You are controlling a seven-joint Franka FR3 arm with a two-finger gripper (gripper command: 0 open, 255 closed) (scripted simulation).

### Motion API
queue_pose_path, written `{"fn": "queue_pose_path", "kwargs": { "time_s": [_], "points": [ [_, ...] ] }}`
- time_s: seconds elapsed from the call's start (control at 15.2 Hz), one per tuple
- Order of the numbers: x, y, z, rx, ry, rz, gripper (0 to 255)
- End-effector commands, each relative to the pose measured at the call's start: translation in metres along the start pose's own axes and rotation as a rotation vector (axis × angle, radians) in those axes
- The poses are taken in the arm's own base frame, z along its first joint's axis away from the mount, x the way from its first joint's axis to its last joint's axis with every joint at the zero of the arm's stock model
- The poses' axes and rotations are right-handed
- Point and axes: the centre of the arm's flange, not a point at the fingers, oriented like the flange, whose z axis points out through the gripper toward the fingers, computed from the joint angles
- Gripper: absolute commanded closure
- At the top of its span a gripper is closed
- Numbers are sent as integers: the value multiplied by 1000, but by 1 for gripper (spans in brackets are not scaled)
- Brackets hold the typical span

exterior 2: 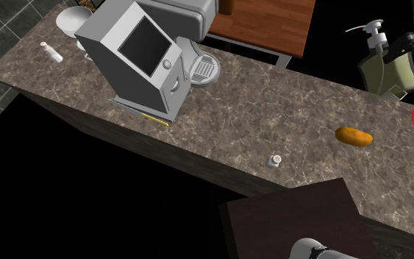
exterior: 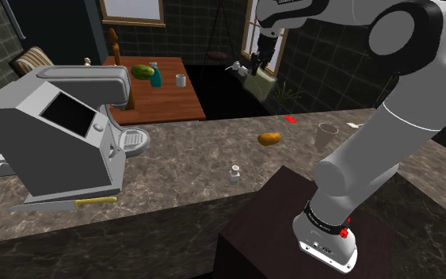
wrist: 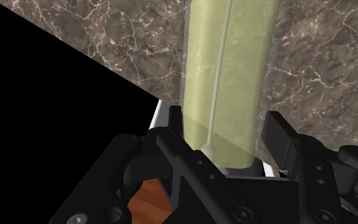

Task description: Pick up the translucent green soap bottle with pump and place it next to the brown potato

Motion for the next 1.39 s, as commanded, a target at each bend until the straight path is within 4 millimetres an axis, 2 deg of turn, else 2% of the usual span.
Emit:
{"fn": "queue_pose_path", "kwargs": {
  "time_s": [0.0, 0.92, 0.99, 1.32],
  "points": [
    [-2, 25, 3, -1, 1, -2, 255],
    [12, 209, 21, -1, 1, -2, 255],
    [13, 228, 23, -1, 1, -2, 255],
    [9, 225, 49, -1, 1, -2, 255]
  ]
}}
